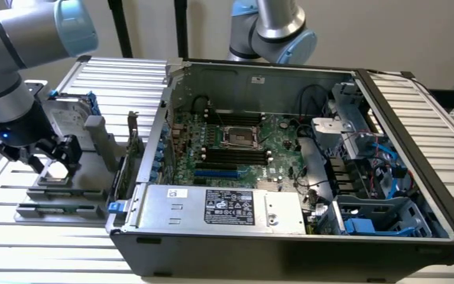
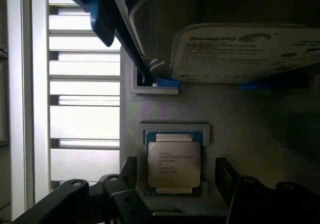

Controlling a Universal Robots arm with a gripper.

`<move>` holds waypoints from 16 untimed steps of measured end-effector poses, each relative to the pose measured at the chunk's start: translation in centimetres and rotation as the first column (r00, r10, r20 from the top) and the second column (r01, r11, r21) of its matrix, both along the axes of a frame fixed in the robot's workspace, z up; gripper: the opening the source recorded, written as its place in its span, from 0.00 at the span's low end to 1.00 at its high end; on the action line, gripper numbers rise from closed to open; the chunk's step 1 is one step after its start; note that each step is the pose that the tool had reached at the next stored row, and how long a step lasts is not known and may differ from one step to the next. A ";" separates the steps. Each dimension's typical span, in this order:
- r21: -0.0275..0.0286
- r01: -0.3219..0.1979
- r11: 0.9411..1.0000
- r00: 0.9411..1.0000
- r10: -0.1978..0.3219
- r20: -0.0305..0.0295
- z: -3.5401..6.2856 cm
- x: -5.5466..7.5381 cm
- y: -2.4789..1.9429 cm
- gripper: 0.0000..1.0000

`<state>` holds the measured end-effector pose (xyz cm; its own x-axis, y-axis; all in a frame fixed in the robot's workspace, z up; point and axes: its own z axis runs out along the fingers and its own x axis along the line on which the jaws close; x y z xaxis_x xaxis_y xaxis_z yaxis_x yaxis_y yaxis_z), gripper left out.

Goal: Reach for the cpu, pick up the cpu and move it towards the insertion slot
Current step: 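Pick up the cpu and move it towards the insertion slot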

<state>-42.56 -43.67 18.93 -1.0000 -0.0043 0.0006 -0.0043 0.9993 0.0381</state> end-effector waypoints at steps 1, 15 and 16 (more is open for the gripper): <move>0.000 0.000 1.000 1.000 0.000 0.000 -0.07 0.0 0.03 0.73; -0.002 0.000 1.000 1.000 0.000 -0.001 -0.39 0.0 0.34 0.65; -0.003 0.000 1.000 1.000 0.000 -0.001 -0.40 0.0 0.35 0.58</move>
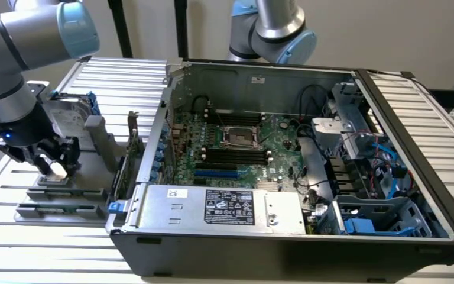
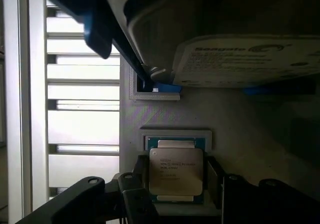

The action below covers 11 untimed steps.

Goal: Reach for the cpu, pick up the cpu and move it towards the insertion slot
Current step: 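Pick up the cpu and move it towards the insertion slot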

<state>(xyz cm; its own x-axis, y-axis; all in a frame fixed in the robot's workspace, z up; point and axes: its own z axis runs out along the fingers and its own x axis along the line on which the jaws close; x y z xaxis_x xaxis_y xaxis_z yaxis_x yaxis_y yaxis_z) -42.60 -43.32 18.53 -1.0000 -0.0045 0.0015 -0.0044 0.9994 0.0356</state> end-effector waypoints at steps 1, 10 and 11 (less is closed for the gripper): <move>-0.001 0.000 1.000 1.000 0.000 0.000 -0.01 0.0 0.01 0.58; -0.019 0.000 1.000 1.000 0.000 -0.003 0.01 0.0 0.09 0.55; -0.019 0.000 1.000 1.000 0.000 -0.003 0.03 0.0 0.10 0.55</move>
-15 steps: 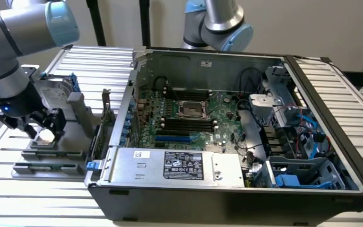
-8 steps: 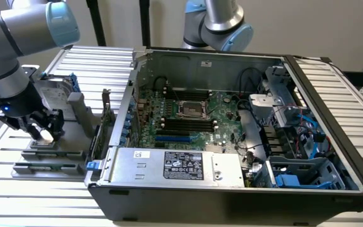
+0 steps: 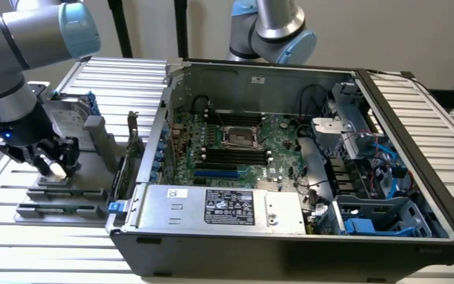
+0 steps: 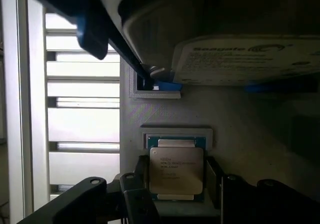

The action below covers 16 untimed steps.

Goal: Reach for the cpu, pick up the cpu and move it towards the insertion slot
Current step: 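Pick up the cpu and move it towards the insertion slot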

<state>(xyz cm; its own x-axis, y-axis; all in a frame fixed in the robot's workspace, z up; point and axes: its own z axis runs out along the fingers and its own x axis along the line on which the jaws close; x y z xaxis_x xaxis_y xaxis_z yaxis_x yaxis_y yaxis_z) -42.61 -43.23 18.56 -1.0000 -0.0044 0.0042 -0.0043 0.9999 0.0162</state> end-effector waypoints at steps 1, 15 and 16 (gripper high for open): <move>0.000 0.000 1.000 1.000 0.000 0.000 0.06 0.0 0.00 0.55; 0.000 0.000 1.000 1.000 0.000 0.000 4.98 0.1 0.00 0.55; 0.000 0.000 1.000 1.000 0.000 0.000 5.43 0.2 0.00 0.55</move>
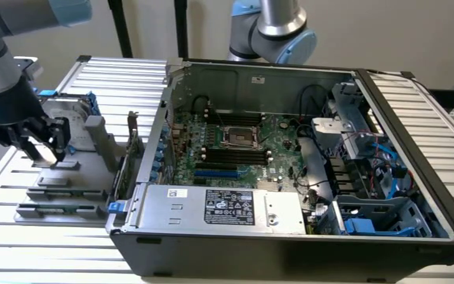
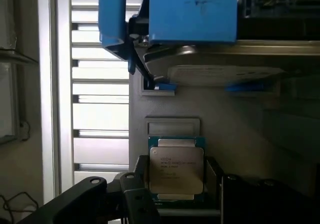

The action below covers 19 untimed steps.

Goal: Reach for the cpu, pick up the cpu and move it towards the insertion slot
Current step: 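Pick up the cpu and move it towards the insertion slot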

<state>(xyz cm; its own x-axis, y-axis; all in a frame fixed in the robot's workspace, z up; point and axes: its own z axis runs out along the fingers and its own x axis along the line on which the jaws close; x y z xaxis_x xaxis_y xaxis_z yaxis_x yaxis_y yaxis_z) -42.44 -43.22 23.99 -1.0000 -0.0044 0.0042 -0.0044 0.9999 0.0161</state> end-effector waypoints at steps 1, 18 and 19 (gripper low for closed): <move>0.000 0.000 1.000 1.000 0.000 0.000 0.45 0.0 0.00 0.55; 0.001 0.000 1.000 1.000 0.000 0.000 8.18 4.2 0.00 0.55; 0.002 0.000 1.000 1.000 0.000 0.000 8.62 4.7 0.00 0.55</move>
<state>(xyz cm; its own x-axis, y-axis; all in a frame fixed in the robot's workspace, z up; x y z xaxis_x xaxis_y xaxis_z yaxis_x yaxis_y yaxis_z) -37.78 -43.23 32.61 -1.0000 -0.0044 0.0041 -0.0043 0.9998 0.0182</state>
